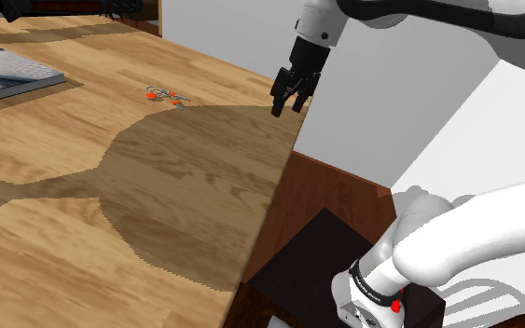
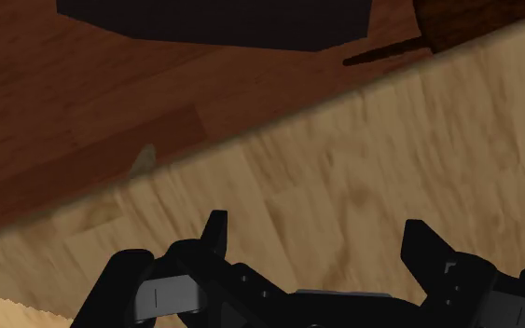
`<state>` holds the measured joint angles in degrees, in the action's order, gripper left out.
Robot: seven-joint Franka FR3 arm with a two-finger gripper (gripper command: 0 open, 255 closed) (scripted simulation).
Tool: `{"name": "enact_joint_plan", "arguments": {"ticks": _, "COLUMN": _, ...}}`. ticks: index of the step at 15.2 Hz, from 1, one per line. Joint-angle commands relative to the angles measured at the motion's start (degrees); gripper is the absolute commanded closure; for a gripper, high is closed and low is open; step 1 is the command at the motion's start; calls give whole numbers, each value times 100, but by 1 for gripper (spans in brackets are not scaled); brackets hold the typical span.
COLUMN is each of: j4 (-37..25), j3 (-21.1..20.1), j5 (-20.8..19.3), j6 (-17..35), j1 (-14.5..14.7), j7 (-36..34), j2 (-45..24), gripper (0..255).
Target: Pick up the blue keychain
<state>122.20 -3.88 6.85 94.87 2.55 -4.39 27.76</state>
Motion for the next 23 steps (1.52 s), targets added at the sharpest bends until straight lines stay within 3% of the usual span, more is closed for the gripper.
{"name": "enact_joint_plan", "arguments": {"ticks": 1, "j4": -386, "j3": -151, "j5": -12, "j6": 75, "j1": 44, "j7": -159, "j2": -441, "gripper": 0}}
{"name": "enact_joint_plan", "arguments": {"ticks": 11, "j4": -2569, "j3": -790, "j5": -434, "j6": 59, "j1": 307, "j7": -1001, "j2": -2596, "gripper": 0}}
{"name": "enact_joint_plan", "arguments": {"ticks": 19, "j4": -5179, "j3": -1057, "j5": -1111, "j6": -598, "j1": 816, "j7": -1606, "j2": -4643, "gripper": 0}}
{"name": "enact_joint_plan", "arguments": {"ticks": 23, "j4": -4712, "j3": -1046, "j5": -1083, "j6": -235, "j1": 784, "j7": -1598, "j2": -4538, "gripper": 0}}
